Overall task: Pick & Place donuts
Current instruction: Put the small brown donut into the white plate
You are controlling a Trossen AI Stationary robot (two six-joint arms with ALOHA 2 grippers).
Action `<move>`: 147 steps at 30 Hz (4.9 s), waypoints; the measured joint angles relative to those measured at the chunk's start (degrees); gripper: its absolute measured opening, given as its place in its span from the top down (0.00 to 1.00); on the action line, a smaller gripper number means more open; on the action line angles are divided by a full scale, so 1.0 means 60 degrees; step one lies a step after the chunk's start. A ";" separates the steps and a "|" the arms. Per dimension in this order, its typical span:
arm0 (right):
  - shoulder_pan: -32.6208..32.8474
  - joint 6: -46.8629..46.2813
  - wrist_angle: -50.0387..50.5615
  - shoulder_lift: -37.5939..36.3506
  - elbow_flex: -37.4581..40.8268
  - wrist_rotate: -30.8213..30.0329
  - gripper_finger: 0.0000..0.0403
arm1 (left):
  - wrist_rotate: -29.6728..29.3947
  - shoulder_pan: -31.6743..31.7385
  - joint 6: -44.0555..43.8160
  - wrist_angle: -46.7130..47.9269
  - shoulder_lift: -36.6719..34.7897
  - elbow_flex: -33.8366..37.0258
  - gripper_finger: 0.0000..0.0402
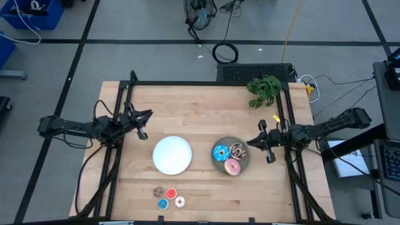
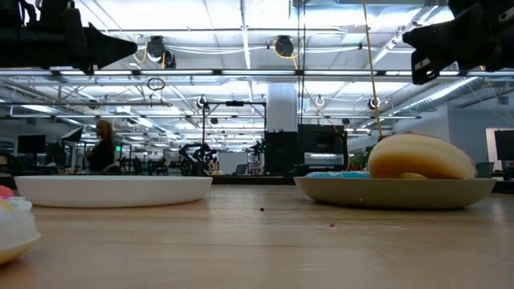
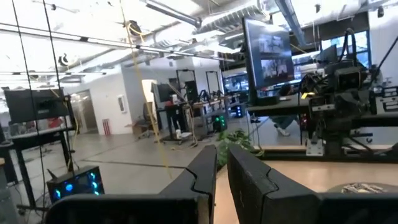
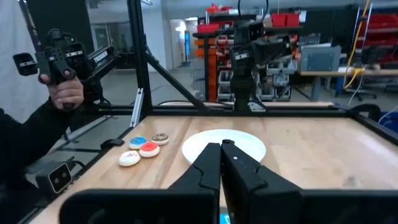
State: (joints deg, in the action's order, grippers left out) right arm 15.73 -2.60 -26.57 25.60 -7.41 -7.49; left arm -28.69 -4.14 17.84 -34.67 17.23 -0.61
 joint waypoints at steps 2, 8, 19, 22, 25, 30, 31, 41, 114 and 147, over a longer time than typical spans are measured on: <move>0.0000 0.0228 -0.0050 -0.0196 0.0059 0.0000 1.00 | 0.0003 0.0000 0.0108 0.0017 0.0001 0.0000 0.88; 0.0000 0.1214 -0.0044 -0.0335 0.0090 0.0000 1.00 | 0.0378 0.0000 0.0572 0.0067 0.0001 0.0000 0.88; 0.0000 0.2395 -0.0364 -0.0335 0.0086 0.0001 1.00 | 0.0081 -0.0007 -0.2781 0.2437 0.0004 0.0001 0.88; 0.0004 0.2457 -0.0470 -0.0440 0.0086 0.0029 1.00 | 0.0557 -0.0015 -0.3903 0.2560 0.0004 0.0000 0.88; 0.0015 0.2582 -0.0468 -0.0649 0.0086 0.0036 1.00 | 0.1034 -0.0015 -0.4891 0.2552 0.0004 0.0001 0.88; 0.0015 0.2555 -0.0460 -0.1061 0.0086 0.0139 1.00 | 0.2000 -0.0258 -0.5778 0.2794 0.0022 0.0001 0.88; 0.0015 0.2556 -0.0434 -0.1126 0.0098 0.0289 1.00 | 0.2033 -0.0366 -0.5802 0.2858 0.0083 0.0000 0.88; 0.0015 0.3015 0.0415 -0.1985 0.0214 -0.0237 1.00 | 0.1312 -0.1468 -0.5626 0.3348 0.1509 -0.0926 0.88; 0.0022 0.1831 0.1550 -0.4196 0.0815 0.0517 1.00 | 0.3511 -0.6786 -1.1364 1.2138 1.3014 -0.9616 0.35; 0.0022 0.2013 0.1399 -0.4196 0.0826 0.0514 1.00 | 0.4295 -0.6529 -1.0848 1.1692 1.4149 -0.9612 0.67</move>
State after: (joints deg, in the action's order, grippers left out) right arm 15.86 9.47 -18.17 0.43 -2.46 -4.40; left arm -2.92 -43.32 -47.24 35.48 102.13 -58.28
